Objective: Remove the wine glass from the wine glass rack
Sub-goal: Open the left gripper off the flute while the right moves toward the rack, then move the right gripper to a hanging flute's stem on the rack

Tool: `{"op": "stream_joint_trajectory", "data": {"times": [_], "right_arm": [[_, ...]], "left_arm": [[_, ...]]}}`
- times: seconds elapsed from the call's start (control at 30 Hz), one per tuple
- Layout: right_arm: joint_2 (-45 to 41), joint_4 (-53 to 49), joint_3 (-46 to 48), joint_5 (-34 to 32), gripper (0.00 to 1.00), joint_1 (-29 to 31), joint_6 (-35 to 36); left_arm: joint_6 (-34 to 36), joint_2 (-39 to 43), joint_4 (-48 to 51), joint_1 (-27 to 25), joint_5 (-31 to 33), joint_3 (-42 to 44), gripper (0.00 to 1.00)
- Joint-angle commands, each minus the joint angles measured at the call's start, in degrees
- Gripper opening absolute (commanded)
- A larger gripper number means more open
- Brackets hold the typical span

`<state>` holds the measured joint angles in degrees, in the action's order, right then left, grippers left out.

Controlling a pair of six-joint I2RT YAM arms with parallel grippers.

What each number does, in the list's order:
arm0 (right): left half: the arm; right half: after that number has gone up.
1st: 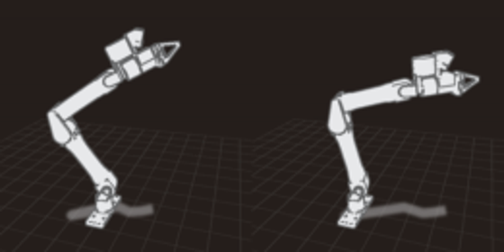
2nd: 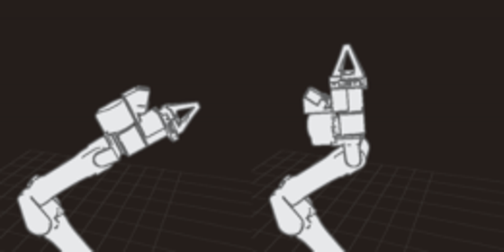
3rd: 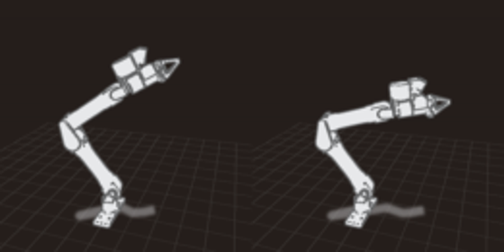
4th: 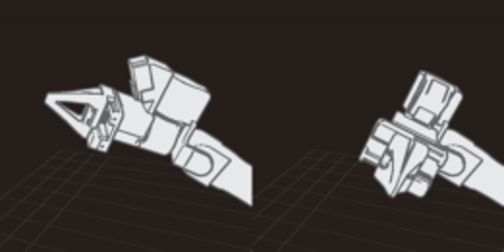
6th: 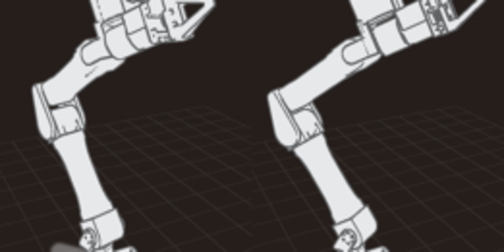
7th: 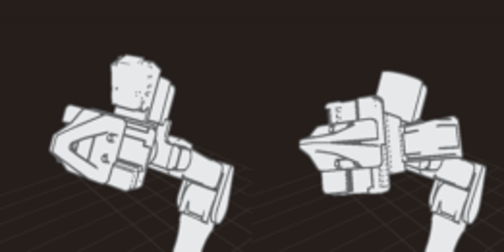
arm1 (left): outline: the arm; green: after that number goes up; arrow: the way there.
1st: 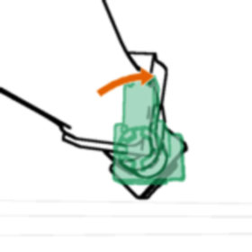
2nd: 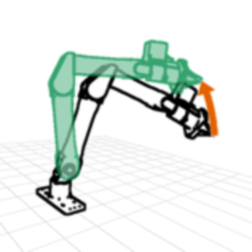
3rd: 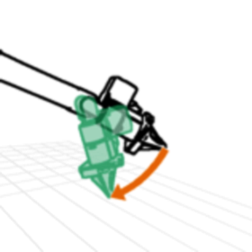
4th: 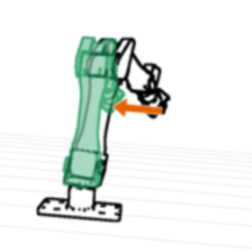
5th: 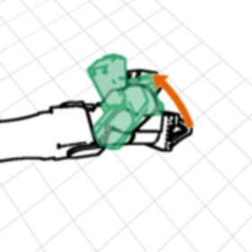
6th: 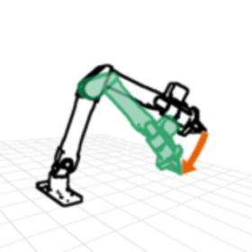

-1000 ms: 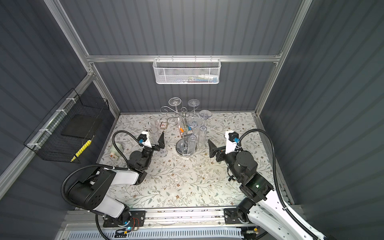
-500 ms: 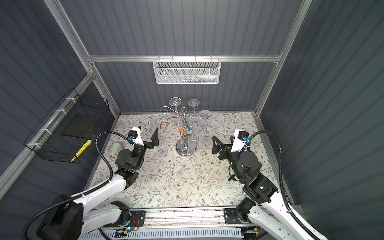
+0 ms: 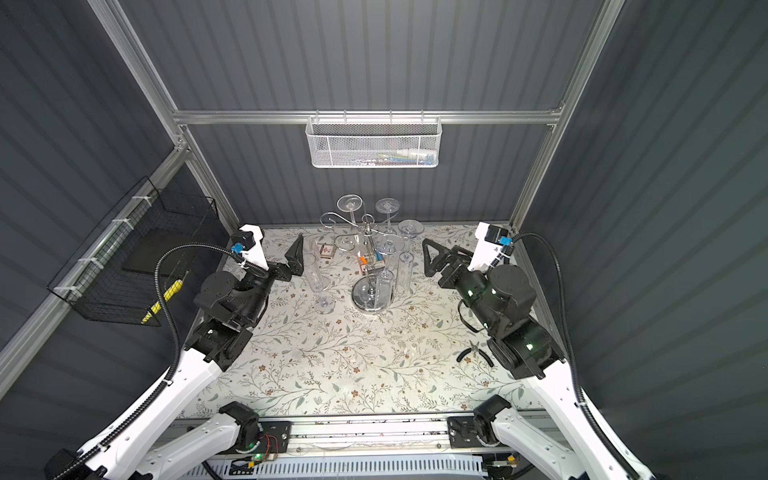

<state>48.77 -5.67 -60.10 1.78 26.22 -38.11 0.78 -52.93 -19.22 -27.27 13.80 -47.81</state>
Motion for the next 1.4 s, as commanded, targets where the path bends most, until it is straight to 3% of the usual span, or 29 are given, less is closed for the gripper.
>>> {"op": "stream_joint_trajectory", "data": {"times": [0.0,0.13,0.4,0.63,1.1,1.37], "right_arm": [[4.07,8.42,-1.12,22.93,0.99,-3.87,-9.29],[7.56,7.05,-3.45,28.10,0.97,-5.94,-11.00],[11.32,7.45,-2.71,29.41,0.66,-7.39,-17.55],[13.04,8.29,-1.74,29.62,0.63,-7.67,-20.41],[18.76,19.81,2.68,32.78,0.45,-7.72,-31.37],[20.92,23.41,3.31,34.87,0.45,-7.61,-33.92]], "left_arm": [[2.23,1.22,2.73,0.37,-0.46,-1.23,1.00],[1.24,1.69,5.48,0.35,0.09,-2.77,1.00],[-0.77,3.49,6.39,0.37,2.09,-0.40,1.00],[-1.48,2.80,8.49,0.37,1.55,-2.33,1.00],[-3.12,5.33,10.23,0.37,1.61,-2.36,1.00],[-4.12,6.97,10.79,0.37,2.18,-1.62,1.00]]}}
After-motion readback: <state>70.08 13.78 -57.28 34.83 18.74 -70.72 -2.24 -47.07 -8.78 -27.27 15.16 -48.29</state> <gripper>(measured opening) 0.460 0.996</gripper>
